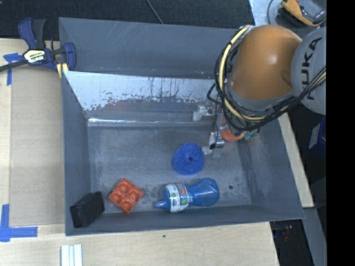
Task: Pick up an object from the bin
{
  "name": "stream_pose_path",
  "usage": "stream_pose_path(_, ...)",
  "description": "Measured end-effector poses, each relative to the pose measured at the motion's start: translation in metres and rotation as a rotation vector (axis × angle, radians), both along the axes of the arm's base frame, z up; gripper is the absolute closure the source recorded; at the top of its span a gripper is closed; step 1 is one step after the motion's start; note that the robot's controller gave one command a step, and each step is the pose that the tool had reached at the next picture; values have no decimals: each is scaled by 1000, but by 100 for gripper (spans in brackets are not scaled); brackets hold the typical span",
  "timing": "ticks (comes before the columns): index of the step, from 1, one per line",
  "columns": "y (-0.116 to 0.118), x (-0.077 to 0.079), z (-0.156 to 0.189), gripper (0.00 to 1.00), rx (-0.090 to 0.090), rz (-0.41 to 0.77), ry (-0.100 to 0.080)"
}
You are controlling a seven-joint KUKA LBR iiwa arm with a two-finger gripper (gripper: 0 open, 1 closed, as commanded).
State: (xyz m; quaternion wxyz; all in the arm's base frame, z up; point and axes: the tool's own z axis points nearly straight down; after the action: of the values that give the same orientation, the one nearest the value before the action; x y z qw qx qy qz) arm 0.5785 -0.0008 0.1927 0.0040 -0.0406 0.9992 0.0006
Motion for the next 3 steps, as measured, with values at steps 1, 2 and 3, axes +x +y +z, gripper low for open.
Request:
stream_pose_path(1,7,-26,-46,0,-3,234,-12)
stream_pose_path(2,54,-9,-70,0,-4,234,-24)
stream_pose_path(3,48,-27,-118,0,-4,149,-10)
